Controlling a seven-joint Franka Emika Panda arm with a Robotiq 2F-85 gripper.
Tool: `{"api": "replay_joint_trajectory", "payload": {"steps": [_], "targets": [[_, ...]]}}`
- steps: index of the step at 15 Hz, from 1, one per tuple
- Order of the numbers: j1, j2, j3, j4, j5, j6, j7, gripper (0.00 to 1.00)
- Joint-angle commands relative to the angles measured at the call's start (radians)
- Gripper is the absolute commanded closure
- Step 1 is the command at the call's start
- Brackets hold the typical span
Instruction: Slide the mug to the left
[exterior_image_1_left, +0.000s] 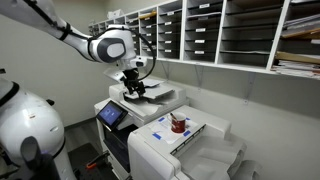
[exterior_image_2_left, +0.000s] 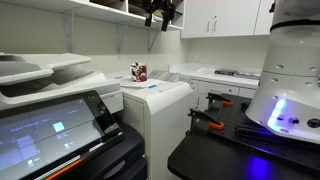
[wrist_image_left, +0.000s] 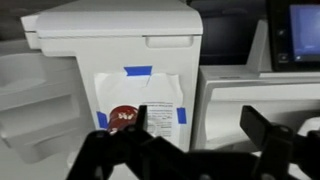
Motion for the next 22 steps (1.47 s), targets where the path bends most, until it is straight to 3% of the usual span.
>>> {"api": "replay_joint_trajectory", "payload": {"steps": [1,4,7,11,15,19,20,22], "targets": [[-0.125,0.191,0.063,0.091,-0.08,0.108,0.178,0.0],[-0.229,0.371,0.083,0.198,-0.176,0.184,0.35,0.0],[-0.264,0.546,0.073,0.337,-0.318,0.156,0.585,0.0],[-0.168,0.757,-0.029,0.524,-0.424,0.064,0.853,0.0],[-0.078,0.914,-0.126,0.67,-0.336,-0.044,0.962,0.0],[-0.041,1.0,-0.18,0.75,-0.233,-0.089,1.007,0.0],[-0.037,1.013,-0.189,0.76,-0.215,-0.09,1.001,0.25],[-0.025,1.025,-0.211,0.77,-0.206,-0.083,1.007,0.34]]}}
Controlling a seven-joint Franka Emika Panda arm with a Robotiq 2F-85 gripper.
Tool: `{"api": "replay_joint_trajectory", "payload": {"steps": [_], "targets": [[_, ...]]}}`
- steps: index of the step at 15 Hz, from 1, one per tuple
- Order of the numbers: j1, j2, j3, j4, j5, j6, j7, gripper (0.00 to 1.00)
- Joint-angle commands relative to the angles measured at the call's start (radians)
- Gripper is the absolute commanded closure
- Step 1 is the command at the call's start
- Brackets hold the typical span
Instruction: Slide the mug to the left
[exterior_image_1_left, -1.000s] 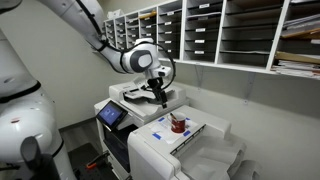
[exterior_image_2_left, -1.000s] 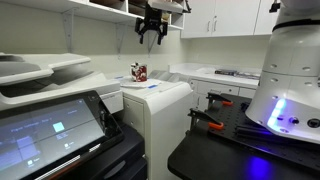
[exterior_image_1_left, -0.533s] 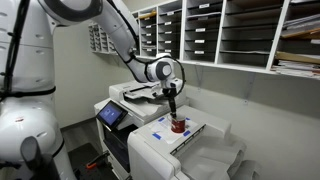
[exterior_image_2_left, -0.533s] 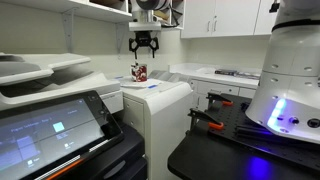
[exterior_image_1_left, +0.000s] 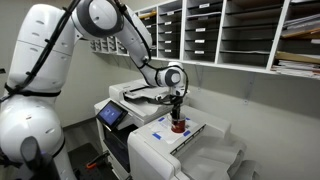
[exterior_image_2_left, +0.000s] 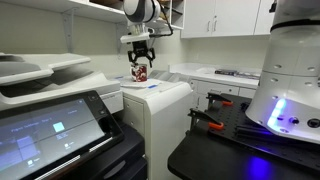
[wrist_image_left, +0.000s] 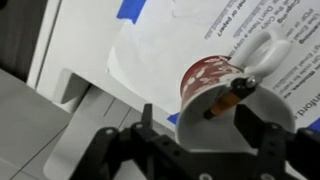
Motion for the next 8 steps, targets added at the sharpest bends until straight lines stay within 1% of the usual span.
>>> {"api": "replay_joint_trajectory", "payload": {"steps": [1,3,6,8], "targets": [[0.034,0.023,-0.043,0.038,0.03,-0.037,0.025,0.44],[0.039,0.028,-0.054,0.036,0.028,-0.036,0.018,0.58],[0.043,0.024,-0.056,0.022,0.027,-0.024,0.001,0.82],[0.048,0.016,-0.055,0.012,0.022,-0.015,-0.004,0.95]]}}
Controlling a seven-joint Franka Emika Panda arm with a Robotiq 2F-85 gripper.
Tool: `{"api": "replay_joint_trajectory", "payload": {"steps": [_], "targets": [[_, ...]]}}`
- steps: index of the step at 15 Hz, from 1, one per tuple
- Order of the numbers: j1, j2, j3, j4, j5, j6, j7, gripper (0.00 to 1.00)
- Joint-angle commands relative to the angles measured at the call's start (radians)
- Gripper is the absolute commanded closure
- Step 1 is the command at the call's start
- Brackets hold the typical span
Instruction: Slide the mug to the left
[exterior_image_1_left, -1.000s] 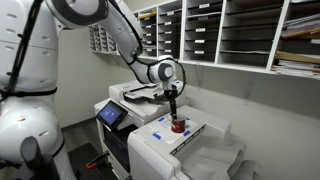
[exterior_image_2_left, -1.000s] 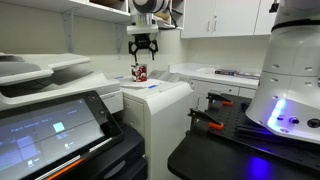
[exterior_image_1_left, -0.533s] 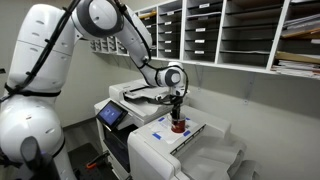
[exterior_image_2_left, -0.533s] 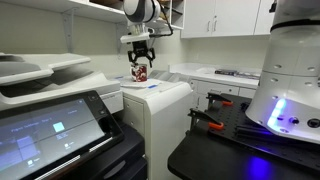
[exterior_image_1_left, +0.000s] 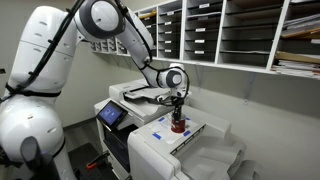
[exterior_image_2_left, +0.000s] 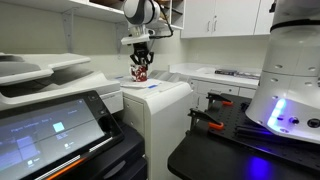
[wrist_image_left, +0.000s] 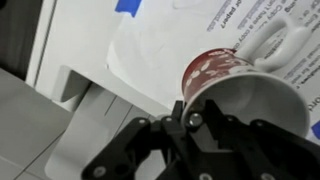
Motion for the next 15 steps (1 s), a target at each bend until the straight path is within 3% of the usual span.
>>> {"api": "replay_joint_trajectory", "payload": {"steps": [1,6,10,15], "targets": [[0.024,-0.012,-0.014,-0.009,0.016,-0.013,-0.013,0.94],[0.04,-0.109,-0.006,-0.115,-0.014,0.049,-0.067,0.94],[0.072,-0.168,-0.001,-0.219,-0.044,0.194,-0.035,0.94],[0.111,-0.168,0.006,-0.261,-0.037,0.312,0.0,0.94]]}}
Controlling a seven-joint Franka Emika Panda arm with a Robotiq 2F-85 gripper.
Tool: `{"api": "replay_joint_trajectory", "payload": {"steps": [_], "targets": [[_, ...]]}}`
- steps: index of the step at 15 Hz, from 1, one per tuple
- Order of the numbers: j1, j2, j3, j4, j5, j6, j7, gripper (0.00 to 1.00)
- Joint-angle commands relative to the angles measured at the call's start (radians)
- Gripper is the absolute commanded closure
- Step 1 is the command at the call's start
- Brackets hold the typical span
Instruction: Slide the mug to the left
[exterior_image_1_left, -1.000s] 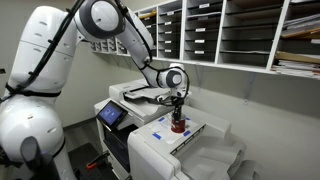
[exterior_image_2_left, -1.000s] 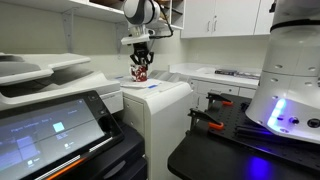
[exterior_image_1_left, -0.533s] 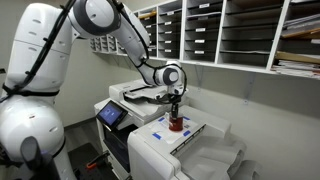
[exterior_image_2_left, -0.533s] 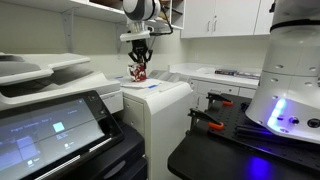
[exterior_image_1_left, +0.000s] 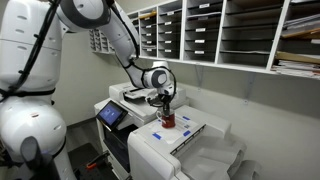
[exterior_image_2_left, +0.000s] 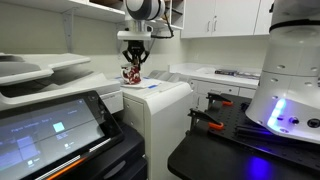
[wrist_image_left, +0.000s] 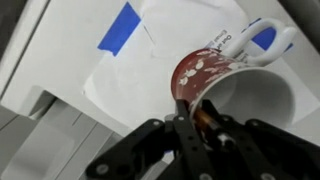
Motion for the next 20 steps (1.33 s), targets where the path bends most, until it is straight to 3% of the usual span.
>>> {"api": "replay_joint_trajectory", "payload": {"steps": [1,9,10,11,18,20], "targets": [[0.026,-0.014,-0.007,-0.027,0.001,0.069,0.041,0.94],[0.057,0.032,-0.017,-0.008,0.02,0.118,0.098,0.94],[0.061,0.033,-0.022,0.001,0.024,0.083,0.124,0.61],[0.047,0.028,-0.01,-0.004,0.047,0.084,0.102,0.52],[0.021,-0.077,0.003,-0.029,0.067,0.079,0.015,0.02],[0.018,-0.132,0.003,-0.03,0.034,0.009,-0.033,0.0]]}}
